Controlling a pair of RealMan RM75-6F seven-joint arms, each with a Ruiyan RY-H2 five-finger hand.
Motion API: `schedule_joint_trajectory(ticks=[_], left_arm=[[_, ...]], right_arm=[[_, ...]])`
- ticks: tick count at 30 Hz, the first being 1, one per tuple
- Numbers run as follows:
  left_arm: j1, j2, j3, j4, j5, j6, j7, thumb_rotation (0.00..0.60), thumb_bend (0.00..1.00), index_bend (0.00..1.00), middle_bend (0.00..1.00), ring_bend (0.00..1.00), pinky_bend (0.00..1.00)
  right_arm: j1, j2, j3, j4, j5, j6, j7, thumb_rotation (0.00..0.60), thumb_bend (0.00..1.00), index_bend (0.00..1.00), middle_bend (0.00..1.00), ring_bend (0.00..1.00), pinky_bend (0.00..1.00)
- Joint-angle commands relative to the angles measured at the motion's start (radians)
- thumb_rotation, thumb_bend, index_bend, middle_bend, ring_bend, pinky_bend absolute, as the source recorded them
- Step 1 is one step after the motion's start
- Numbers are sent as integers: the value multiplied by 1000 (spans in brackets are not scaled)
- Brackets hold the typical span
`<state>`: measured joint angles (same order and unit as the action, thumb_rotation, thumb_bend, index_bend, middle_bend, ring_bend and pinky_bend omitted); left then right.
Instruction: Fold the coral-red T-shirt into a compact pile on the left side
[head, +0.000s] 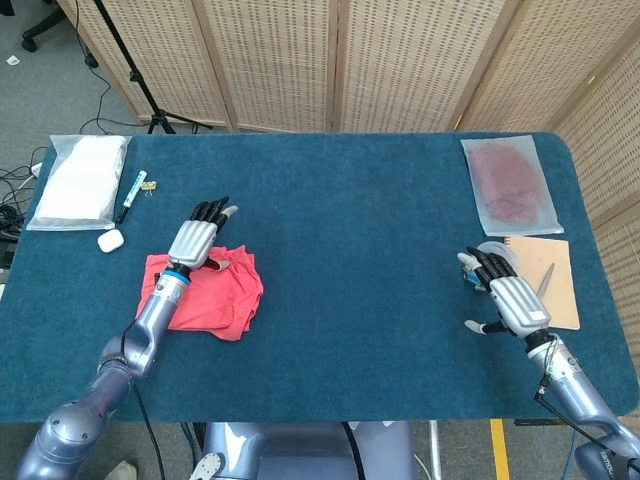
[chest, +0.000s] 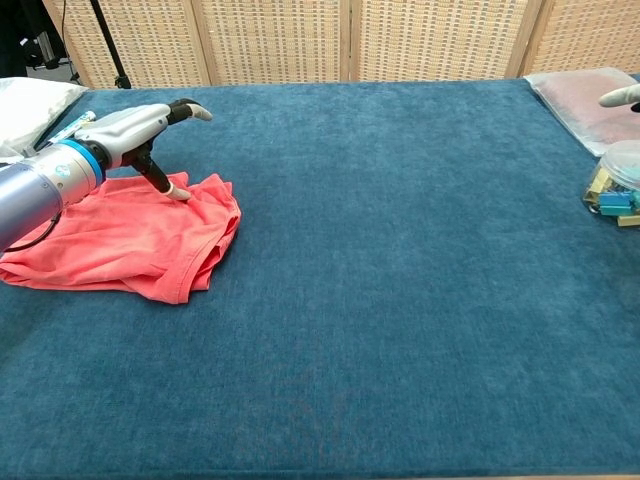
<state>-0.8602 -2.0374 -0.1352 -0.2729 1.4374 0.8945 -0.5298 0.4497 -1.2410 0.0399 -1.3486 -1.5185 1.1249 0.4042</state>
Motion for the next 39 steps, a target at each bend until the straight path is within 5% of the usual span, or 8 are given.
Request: schedule_joint_trajectory(ticks=[1,10,20,25,32,39], left_arm=[[-2,0,-3,2,-4,-2,-4,600,0,0,0,0,0],[18,37,-16,-22,-14,66,-27,600,0,0,0,0,0],[80,182,-40,-213,-26,209,-4,600,0,0,0,0,0],[173,336,-29,-446,-11,347,69,600,0,0,0,0,0],[372,639,21,-936,-39,487,299,600,0,0,0,0,0],[536,762,96,-1165,-84,574,451,600,0,0,0,0,0]], right_arm=[[0,0,-1,0,-1,0,0,600,144,0,0,0,0],[0,1,-2,-4,-6,2,-1,600,146,0,0,0,0],[-7,12,-3,-23,-19,26,-8,600,145,0,0,0,0],[-16,18,1,-32,-21,50,-22,600,137,0,0,0,0],[-38,12,22,-36,-11,108,-101,600,22,0,0,0,0],[-67,-37,61,3,27,192,-300,600,0,0,0,0,0]])
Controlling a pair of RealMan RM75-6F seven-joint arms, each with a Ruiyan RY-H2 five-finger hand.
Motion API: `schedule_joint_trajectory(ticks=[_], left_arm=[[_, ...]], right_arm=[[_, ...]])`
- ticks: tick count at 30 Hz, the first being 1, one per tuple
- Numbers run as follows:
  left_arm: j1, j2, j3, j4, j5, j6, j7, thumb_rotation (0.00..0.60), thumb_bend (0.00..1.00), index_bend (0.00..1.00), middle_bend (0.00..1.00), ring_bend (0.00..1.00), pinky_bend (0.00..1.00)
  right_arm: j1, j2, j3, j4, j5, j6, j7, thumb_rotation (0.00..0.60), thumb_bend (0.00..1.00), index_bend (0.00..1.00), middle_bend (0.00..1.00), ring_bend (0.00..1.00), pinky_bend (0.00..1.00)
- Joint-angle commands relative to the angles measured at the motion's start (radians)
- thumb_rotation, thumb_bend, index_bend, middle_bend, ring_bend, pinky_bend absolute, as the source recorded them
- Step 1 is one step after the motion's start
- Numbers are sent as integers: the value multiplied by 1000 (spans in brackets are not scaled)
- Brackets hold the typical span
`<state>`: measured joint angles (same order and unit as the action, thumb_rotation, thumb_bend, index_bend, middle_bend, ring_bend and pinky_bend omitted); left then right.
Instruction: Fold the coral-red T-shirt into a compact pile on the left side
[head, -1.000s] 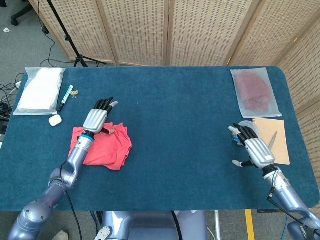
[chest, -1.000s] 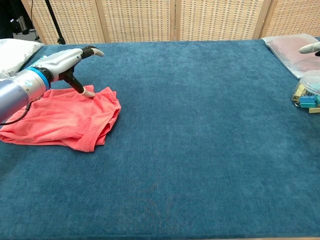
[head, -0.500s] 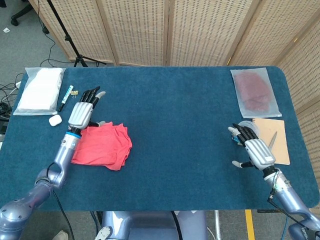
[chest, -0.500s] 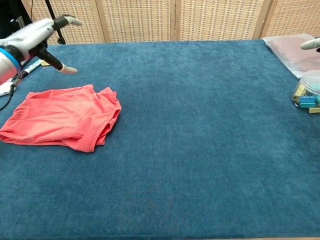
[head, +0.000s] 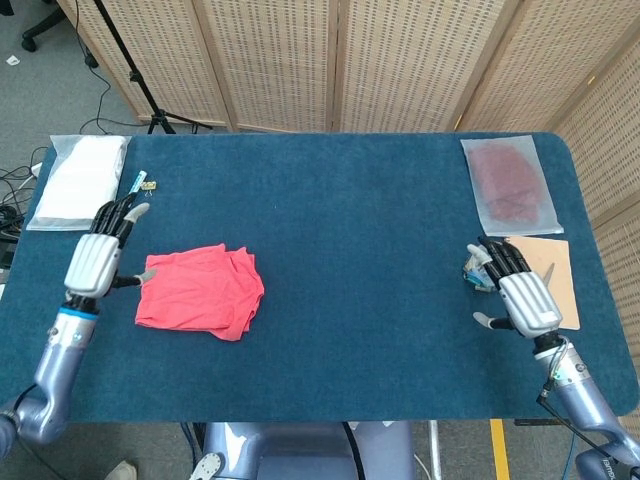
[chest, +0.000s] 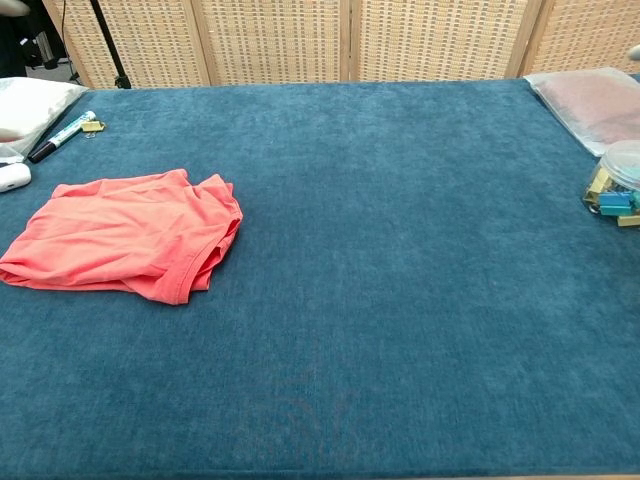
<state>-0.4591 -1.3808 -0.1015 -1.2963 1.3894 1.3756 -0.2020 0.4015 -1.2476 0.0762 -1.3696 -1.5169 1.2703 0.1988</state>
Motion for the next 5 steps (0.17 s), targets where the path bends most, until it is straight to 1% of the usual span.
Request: schedule_joint_trajectory(ticks=[1,3,5], left_arm=[[157,109,72,-163,-40,107,143,600,0,0,0,0,0],[173,119,82,-185,-42,106,168,600,0,0,0,0,0],[180,127,74,-201,-43,114,196,600,0,0,0,0,0]], right_arm=[[-22,-40,30,29,32,54,-116,600,0,0,0,0,0],[-24,-49,37,35,42,59,-137,600,0,0,0,0,0],[-24,-60,46,43,51,63,-153,600,0,0,0,0,0]])
